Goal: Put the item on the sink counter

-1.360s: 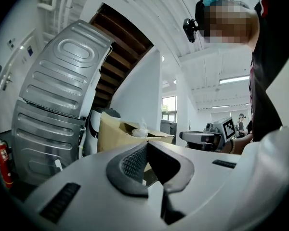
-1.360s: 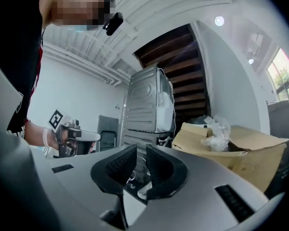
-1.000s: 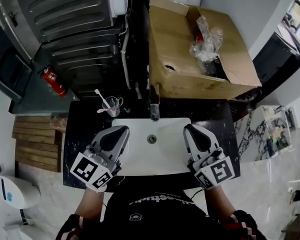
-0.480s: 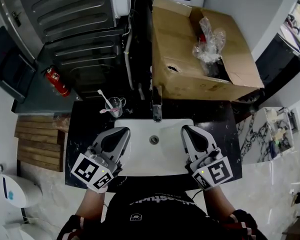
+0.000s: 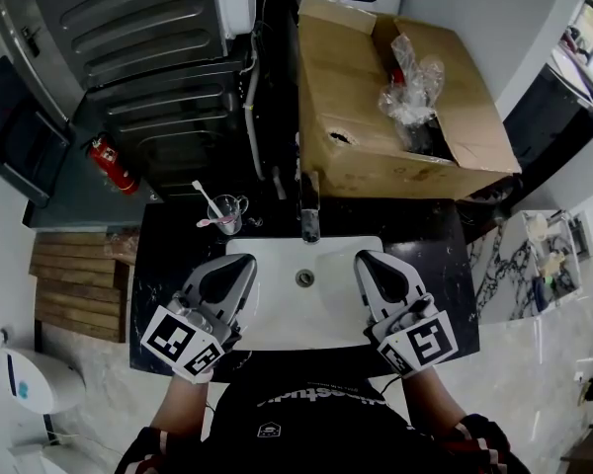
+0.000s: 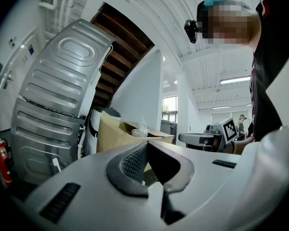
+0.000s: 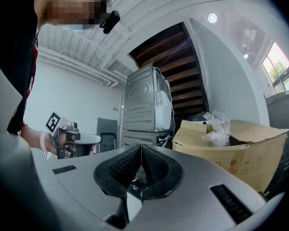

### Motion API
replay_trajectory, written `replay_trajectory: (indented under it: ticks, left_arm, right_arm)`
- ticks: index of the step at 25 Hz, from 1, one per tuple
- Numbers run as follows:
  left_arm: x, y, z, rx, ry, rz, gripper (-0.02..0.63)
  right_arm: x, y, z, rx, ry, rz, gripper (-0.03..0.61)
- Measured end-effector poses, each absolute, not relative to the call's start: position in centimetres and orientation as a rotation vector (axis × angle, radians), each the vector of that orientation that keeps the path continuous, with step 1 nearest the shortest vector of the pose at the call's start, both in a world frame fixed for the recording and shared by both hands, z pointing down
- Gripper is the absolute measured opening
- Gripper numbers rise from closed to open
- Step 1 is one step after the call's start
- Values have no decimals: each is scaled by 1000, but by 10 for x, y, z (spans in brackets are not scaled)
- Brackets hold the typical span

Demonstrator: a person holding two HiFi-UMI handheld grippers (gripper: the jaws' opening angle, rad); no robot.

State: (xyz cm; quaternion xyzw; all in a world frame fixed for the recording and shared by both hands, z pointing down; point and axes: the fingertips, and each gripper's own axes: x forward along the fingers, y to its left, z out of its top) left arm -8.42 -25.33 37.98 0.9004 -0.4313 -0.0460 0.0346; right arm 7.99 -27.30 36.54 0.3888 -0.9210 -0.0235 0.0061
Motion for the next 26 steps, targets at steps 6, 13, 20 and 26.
replay_trajectory:
  ticks: [6, 13, 20, 26]
  left_arm:
    - [-87, -255, 381, 2767, -1328, -143, 15]
    - [-86, -254, 380, 2773, -1326, -142, 15]
    - [-87, -253, 378, 2781, -1325, -141, 15]
    - [-88, -253, 377, 2779, -1329, -143, 15]
  right_arm:
    - [78, -274, 366, 1216, -2882, -54, 39]
    - [76, -274, 367, 1204, -2877, -72, 40]
    - [74, -273, 370, 1198, -2863, -56, 40]
    - [75, -273, 369, 1191, -2861, -81, 40]
